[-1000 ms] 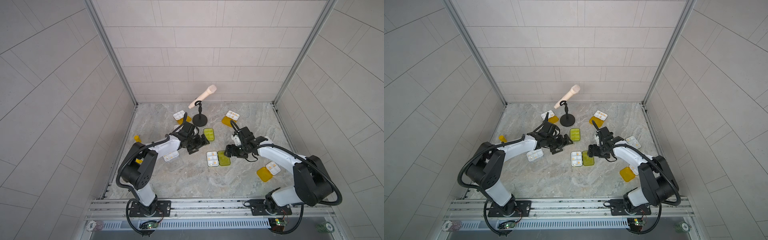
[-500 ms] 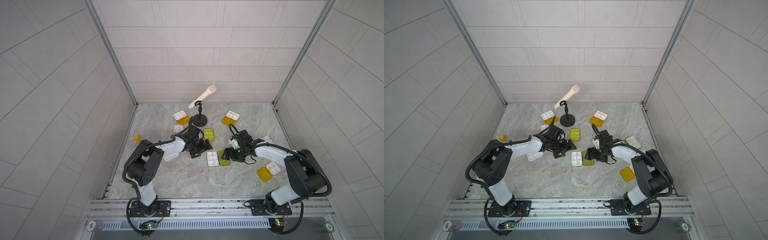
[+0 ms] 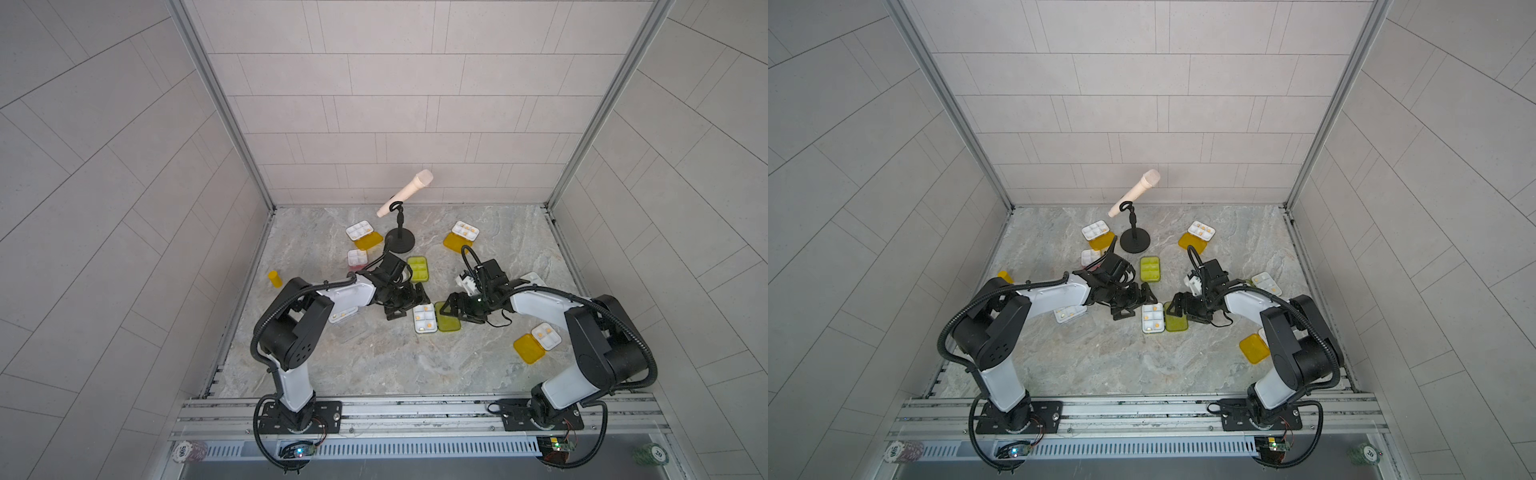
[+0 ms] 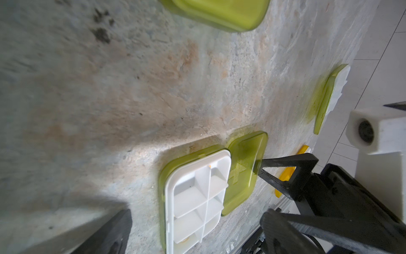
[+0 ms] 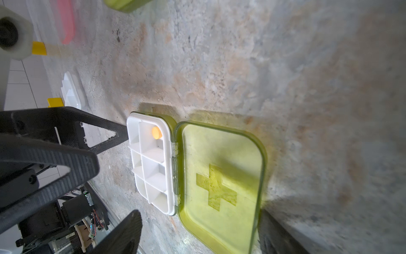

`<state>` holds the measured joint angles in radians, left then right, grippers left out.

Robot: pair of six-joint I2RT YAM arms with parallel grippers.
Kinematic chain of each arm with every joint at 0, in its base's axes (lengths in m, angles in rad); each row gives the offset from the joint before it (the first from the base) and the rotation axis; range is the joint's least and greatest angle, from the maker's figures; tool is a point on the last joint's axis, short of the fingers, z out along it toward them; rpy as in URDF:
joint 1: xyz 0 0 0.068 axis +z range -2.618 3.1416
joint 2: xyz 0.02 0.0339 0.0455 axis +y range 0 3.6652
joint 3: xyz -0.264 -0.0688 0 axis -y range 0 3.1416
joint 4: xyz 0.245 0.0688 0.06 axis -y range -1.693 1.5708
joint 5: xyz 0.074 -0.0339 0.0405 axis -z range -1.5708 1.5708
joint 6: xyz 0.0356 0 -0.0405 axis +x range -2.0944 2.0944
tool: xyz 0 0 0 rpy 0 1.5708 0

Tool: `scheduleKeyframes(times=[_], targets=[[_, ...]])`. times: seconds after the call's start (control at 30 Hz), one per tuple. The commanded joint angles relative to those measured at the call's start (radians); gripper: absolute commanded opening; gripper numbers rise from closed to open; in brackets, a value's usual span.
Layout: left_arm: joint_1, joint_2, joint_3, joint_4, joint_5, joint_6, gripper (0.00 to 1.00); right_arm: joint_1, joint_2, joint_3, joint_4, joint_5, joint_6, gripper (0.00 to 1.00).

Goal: Close pillboxes
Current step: Close the lid on the pillbox.

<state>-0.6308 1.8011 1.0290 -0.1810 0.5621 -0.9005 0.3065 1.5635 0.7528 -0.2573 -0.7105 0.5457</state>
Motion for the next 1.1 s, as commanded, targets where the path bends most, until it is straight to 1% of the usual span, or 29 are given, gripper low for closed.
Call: scheduleKeyframes(times=[0.0, 0.33, 1.07], targets=[[-0.005, 0.015, 0.034, 0.014, 0.029, -0.001, 0.98, -0.013, 0.008, -0.027, 0.002, -0.026, 0.019, 0.84], [-0.005, 0.017, 0.037, 0.026, 0.047, -0.003, 0.98, -0.029, -0.005, -0.047, 0.069, -0.104, 0.063, 0.83], [-0.004, 0.011, 0.037, 0.025, 0.045, -0.003, 0.98, -0.043, -0.066, -0.064, 0.120, -0.159, 0.119, 0.81]])
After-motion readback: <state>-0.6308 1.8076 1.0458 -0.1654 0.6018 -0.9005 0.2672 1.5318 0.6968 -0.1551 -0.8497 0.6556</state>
